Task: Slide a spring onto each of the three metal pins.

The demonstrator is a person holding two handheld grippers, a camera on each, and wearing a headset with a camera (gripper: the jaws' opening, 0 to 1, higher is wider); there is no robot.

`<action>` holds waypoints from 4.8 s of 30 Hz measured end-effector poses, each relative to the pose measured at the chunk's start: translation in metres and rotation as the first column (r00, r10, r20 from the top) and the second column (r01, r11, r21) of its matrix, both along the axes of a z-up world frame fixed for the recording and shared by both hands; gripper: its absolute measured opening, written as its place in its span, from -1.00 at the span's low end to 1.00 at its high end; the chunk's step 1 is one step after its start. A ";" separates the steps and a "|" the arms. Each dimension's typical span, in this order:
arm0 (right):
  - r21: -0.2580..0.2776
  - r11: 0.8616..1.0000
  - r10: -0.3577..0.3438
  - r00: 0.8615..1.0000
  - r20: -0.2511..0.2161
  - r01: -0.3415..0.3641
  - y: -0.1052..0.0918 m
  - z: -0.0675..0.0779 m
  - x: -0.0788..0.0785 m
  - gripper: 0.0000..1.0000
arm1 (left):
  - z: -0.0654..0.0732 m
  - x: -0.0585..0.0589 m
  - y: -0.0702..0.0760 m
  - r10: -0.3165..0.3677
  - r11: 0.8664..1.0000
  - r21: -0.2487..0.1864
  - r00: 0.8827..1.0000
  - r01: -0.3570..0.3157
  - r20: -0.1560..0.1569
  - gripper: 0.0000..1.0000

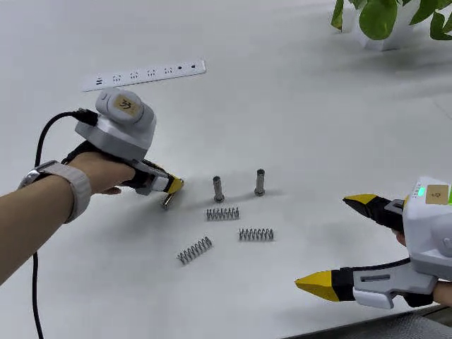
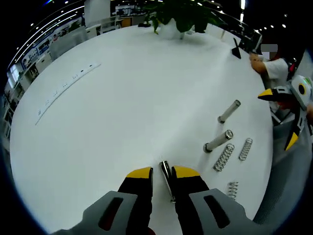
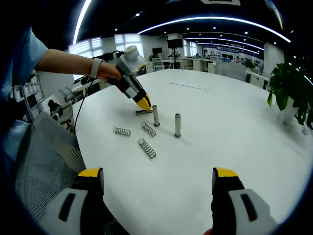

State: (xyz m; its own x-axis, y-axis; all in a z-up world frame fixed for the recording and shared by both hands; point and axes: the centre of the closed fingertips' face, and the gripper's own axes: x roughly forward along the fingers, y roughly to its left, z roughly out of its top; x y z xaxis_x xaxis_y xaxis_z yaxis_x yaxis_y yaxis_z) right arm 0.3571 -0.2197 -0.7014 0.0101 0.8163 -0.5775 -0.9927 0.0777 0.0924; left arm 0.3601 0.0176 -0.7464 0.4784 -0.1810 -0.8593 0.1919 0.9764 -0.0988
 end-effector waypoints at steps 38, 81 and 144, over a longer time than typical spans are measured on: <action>0.018 1.000 0.008 1.000 0.006 -0.008 -0.002 0.002 -0.003 0.85 | 0.002 -0.015 -0.009 0.138 0.990 0.036 0.988 -0.136 -0.062 -0.85; -0.002 0.999 0.045 0.999 0.010 -0.045 0.004 -0.002 -0.013 0.85 | 0.028 -0.040 -0.009 0.111 0.991 0.054 0.977 -0.123 0.181 -0.85; -0.041 0.997 0.069 0.998 0.014 -0.068 0.000 -0.010 -0.015 0.88 | 0.044 -0.046 -0.021 0.124 0.992 -0.052 0.926 -0.113 0.358 1.00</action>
